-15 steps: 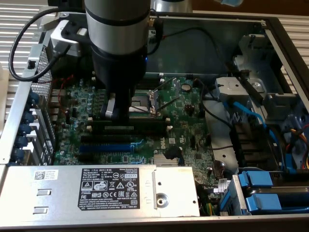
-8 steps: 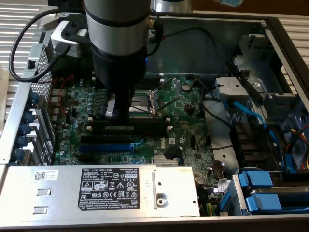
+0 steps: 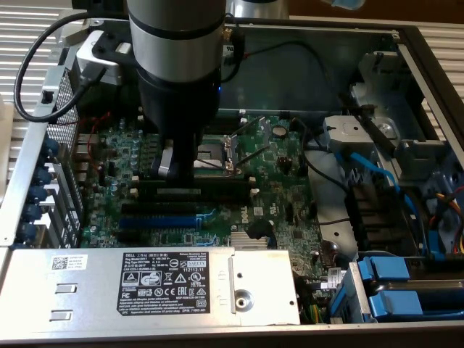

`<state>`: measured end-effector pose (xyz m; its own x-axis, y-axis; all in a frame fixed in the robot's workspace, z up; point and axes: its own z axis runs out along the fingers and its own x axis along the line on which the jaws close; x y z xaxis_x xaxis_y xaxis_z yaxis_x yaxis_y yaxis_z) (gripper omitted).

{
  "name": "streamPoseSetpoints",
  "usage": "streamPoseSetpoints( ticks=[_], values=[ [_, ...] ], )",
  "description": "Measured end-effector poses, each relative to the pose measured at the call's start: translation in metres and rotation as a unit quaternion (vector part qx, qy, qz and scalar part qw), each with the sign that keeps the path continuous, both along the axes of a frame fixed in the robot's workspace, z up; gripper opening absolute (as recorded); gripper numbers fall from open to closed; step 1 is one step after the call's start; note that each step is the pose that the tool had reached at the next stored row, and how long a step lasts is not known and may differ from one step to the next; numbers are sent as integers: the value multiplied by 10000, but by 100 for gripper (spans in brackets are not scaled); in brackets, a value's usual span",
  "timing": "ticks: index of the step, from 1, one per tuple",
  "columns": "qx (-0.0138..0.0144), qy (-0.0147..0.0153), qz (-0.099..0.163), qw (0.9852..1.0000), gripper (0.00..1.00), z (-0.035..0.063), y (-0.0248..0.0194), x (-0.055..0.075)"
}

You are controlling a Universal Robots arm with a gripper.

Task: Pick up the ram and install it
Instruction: 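Press down the ram until it locks into place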

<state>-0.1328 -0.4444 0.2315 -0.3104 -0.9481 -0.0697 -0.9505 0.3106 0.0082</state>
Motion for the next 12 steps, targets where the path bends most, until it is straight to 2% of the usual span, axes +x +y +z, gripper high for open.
streamPoseSetpoints(
  ticks=[12],
  values=[
    [-3,13,0,10000,11,0,-2,-1]
  ],
)
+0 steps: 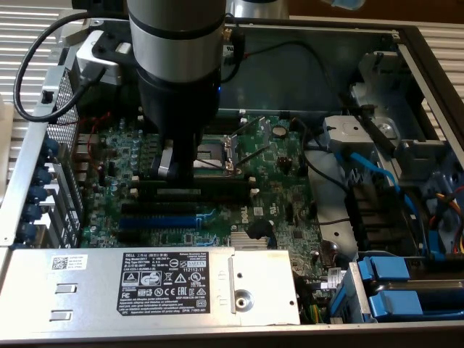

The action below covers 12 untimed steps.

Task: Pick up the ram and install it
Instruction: 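Press down the ram until it locks into place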

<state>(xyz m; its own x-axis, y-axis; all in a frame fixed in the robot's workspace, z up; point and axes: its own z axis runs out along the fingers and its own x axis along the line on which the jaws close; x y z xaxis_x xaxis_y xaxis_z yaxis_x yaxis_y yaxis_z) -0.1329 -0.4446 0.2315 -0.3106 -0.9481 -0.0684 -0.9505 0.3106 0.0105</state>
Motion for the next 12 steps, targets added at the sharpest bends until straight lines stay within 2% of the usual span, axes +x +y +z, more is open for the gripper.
streamPoseSetpoints(
  ticks=[12],
  values=[
    [-11,2,0,10000,11,-3,-2,1]
  ],
)
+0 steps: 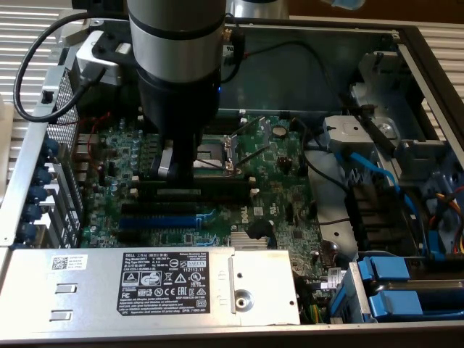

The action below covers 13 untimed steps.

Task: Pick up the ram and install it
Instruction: 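Press down the ram until it locks into place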

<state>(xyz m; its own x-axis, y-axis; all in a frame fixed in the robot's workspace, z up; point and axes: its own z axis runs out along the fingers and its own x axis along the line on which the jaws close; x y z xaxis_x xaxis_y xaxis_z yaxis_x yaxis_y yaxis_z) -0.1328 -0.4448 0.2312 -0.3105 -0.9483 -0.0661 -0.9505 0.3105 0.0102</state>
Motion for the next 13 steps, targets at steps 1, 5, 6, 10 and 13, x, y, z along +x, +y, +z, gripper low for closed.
streamPoseSetpoints(
  ticks=[1,5,6,10,13],
  values=[
    [-3,0,0,10000,11,-1,0,0],
    [-7,0,0,10000,11,-3,0,0],
    [-7,0,0,10000,11,-3,0,0],
    [-10,0,0,10000,11,-5,0,0],
    [-12,1,0,10000,11,-9,0,0]
  ],
)
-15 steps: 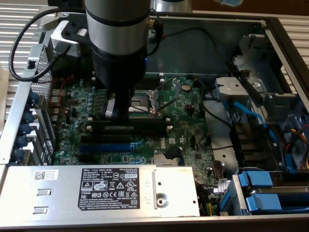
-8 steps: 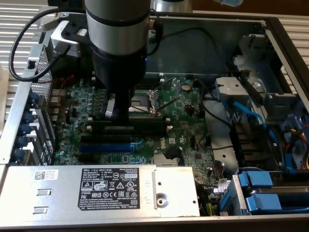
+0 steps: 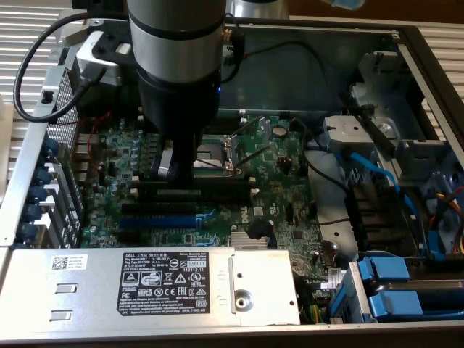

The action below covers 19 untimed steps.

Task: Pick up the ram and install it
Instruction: 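Press down the ram until it locks into place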

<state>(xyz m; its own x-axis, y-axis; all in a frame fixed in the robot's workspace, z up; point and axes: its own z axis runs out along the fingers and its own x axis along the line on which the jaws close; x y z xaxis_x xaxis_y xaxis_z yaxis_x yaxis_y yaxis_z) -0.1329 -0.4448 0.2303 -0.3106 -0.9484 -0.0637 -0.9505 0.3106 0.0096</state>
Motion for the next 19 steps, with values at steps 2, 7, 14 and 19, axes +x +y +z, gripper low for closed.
streamPoseSetpoints(
  ticks=[2,7,14,19],
  values=[
    [-1,0,0,10000,11,-3,0,0],
    [-1,0,0,10000,11,-10,0,0],
    [-1,0,0,10000,11,-14,0,0],
    [-1,1,0,10000,11,-15,0,-1]
  ],
)
